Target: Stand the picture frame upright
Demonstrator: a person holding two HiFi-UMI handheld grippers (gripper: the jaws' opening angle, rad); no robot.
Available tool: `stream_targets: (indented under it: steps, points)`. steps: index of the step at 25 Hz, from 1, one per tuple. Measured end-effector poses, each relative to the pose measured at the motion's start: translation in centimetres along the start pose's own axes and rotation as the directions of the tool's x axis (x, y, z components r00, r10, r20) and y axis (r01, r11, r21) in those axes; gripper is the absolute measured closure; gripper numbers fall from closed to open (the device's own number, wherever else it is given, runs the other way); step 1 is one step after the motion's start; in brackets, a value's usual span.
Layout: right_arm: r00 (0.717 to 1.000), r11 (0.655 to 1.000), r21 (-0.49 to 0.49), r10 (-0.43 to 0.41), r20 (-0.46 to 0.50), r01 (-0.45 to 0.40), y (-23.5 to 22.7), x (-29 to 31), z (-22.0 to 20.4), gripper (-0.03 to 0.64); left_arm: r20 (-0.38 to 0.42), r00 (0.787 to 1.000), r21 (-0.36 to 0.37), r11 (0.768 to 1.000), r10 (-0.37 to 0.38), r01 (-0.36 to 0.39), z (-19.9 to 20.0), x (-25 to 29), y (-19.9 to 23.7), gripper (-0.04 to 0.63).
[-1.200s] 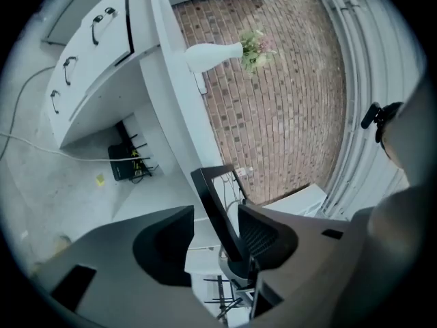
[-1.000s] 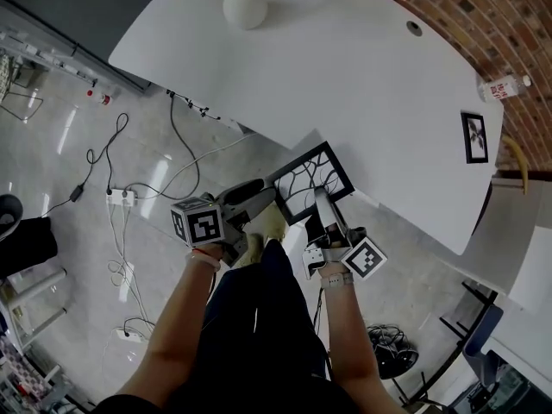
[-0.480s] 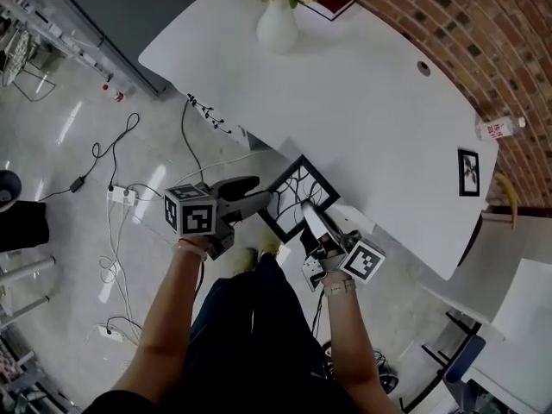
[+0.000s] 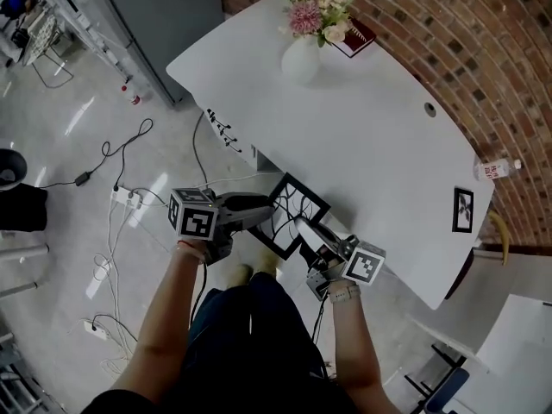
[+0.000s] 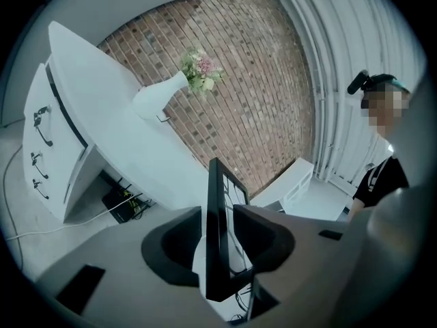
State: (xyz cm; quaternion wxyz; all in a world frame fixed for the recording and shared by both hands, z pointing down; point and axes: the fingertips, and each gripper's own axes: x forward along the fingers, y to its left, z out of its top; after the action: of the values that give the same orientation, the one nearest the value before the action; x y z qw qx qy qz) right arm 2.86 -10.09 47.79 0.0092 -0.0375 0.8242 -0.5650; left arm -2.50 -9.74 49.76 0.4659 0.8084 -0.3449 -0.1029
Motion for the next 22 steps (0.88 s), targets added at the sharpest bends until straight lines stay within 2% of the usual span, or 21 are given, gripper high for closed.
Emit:
stream_targets:
  steps: [6, 11, 18, 22]
  points:
    - [0.995, 0.998, -0.030, 0.052, -0.085, -0.055, 1.0, 1.3, 0.9, 0.572, 0.031, 0.999, 0.034, 0.999, -0.011, 0.010, 1.7, -0.4, -0.5, 0.489]
    - [0.987, 0.992, -0.085, 0.081, -0.142, -0.093, 1.5, 2.5, 2.9, 0.572, 0.073, 0.997, 0.086, 0.996, 0.005, -0.012, 4.1, -0.5, -0.6, 0.494]
    - [0.972, 0.970, -0.219, 0.052, -0.231, -0.104, 1.2, 4.6, 6.1, 0.568, 0.143, 0.987, 0.177, 0.980, 0.068, -0.093, 7.5, -0.4, -0.2, 0.495]
    - [0.969, 0.959, -0.271, 0.019, -0.247, -0.088, 0.7, 5.5, 7.8, 0.566, 0.176, 0.980, 0.212, 0.968, 0.097, -0.134, 9.1, -0.1, 0.0, 0.499]
